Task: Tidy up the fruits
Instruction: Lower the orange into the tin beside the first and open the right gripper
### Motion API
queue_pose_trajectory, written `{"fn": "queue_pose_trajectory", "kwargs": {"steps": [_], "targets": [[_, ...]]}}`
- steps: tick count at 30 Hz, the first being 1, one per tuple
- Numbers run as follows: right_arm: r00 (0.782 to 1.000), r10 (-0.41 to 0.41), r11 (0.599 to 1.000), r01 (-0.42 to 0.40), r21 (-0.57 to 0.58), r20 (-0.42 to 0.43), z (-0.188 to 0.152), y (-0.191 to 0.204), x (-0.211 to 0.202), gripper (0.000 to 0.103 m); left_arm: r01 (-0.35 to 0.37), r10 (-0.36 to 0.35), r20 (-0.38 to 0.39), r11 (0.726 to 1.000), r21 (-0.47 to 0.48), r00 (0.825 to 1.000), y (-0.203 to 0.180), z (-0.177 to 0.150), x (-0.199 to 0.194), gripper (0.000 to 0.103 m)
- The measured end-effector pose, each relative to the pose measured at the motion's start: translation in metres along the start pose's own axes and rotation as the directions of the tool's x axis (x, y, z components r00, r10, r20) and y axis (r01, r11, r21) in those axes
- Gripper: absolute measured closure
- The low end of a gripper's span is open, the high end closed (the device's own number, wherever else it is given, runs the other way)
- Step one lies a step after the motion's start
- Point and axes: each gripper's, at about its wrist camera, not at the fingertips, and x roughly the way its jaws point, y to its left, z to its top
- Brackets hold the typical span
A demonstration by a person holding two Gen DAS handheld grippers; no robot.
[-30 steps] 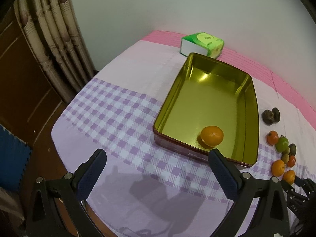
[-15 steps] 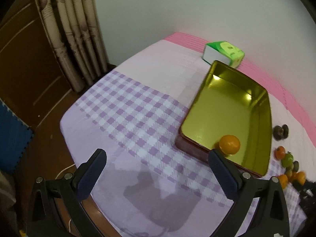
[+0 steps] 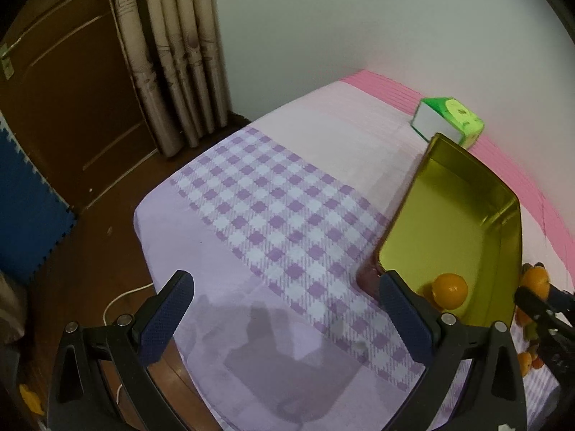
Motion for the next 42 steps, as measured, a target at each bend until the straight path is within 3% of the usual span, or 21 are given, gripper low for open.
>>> {"fn": "queue_pose_trajectory", "kwargs": {"steps": [8,24,31,42], "targets": [[0.999,-0.008,0.999,0.006,-0.049,-0.053,0.016,0.019,0.037,0.060,-0.014,0.014,0.001,0.999,-0.034,1.000,0.008,0.003,0.003,0.001],[0.994,-0.035,0.996,0.027,-0.081,-0.102,0.019,0.026,0.067,0.060,-0.013,0.012,-0.018,1.000,-0.025,1.000,0.007,0.002,0.008,0.001],[0.995,-0.032,0.998,0.026,-0.065,-0.091,0.020,0.024,0.064,0.058,-0.004,0.004,-0.021,1.000,-0.019,1.000,0.004,0.002,0.010,0.001],[1.000,-0.026,1.000,0.026,0.009,0.009,0.010,-0.003,0.015,0.042,0.048,-0.049,0.014,0.997,0.056,0.999,-0.012,-0.001,0.000,0.001]]}}
